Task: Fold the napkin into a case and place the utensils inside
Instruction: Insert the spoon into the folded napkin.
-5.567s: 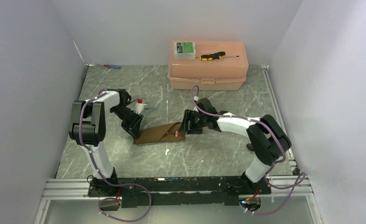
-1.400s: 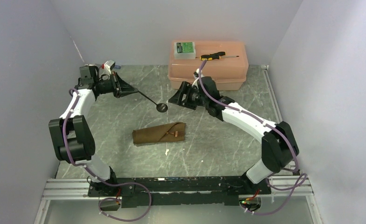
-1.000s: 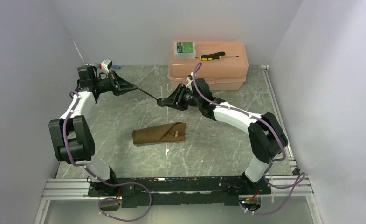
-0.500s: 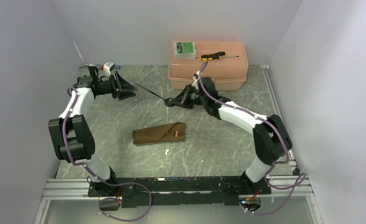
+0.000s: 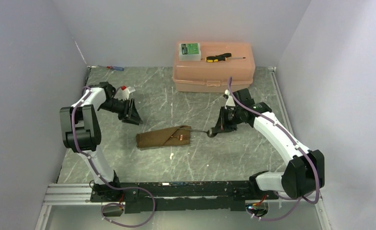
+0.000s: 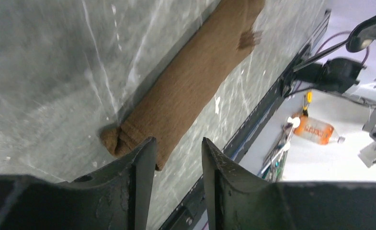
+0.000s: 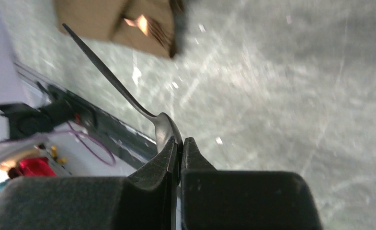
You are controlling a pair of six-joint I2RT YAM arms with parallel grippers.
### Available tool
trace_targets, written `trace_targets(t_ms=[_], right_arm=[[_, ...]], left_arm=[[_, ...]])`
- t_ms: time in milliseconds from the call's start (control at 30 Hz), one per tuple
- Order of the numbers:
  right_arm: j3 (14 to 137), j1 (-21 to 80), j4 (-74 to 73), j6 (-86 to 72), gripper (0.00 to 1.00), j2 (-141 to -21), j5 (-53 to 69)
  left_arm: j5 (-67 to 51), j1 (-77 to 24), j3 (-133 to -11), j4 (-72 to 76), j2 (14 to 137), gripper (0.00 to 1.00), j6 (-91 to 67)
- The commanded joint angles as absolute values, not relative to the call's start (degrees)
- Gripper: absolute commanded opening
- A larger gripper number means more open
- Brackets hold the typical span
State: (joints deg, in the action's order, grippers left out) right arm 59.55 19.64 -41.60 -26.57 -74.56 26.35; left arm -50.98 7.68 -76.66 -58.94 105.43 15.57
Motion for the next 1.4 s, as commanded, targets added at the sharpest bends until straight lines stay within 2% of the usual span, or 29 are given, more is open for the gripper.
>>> trace_targets(t_ms=[0,133,267,800,1367], right_arm=[[58.2,19.4,-54.2,-19.4,0.0,-72.4,24.4],[60.0,19.5,-56.4,-17.8,0.0,-73.9,22.2],[62.2,19.7,-54.7,-18.2,0.0,-77.0,22.4],[67.6,20.5,-45.1,-20.6,0.0,-87.6,20.3],[71.4,24.6,-42.5,-21.5,0.0,-94.4,21.2]], left_arm=[[-48.3,6.3,-74.5,-65.0,106.2,0.41,26.1],[-43.0,3.8,-72.2,-64.3,105.9,0.28,28.7],[-40.2,2.9,-70.3,-62.7,106.5,0.22,29.8],[-34.9,1.8,-69.2,-57.2,107.9,0.22,29.1],[-31.6,0.3,-68.4,-53.4,108.2,0.2,28.5]])
